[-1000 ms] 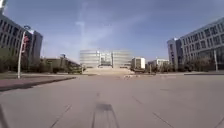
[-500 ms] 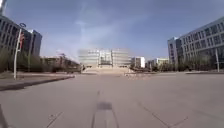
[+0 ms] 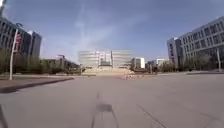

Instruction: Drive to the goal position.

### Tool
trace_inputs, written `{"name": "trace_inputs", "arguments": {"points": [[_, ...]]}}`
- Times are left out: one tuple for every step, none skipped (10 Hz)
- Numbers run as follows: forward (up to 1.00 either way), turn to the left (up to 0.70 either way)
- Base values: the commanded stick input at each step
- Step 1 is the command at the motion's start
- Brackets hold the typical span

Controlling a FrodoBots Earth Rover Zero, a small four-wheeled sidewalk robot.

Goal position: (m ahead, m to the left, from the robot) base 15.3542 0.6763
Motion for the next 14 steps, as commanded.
{"name": "trace_inputs", "arguments": {"points": [[0.70, 0.00], [0.70, 0.00], [0.70, 0.00], [0.70, 0.00], [0.70, 0.00], [0.70, 0.00], [0.70, 0.00], [0.70, 0.00], [0.70, 0.00], [0.70, 0.00], [0.70, 0.00], [0.70, 0.00], [0.70, 0.00], [0.70, 0.00]]}}
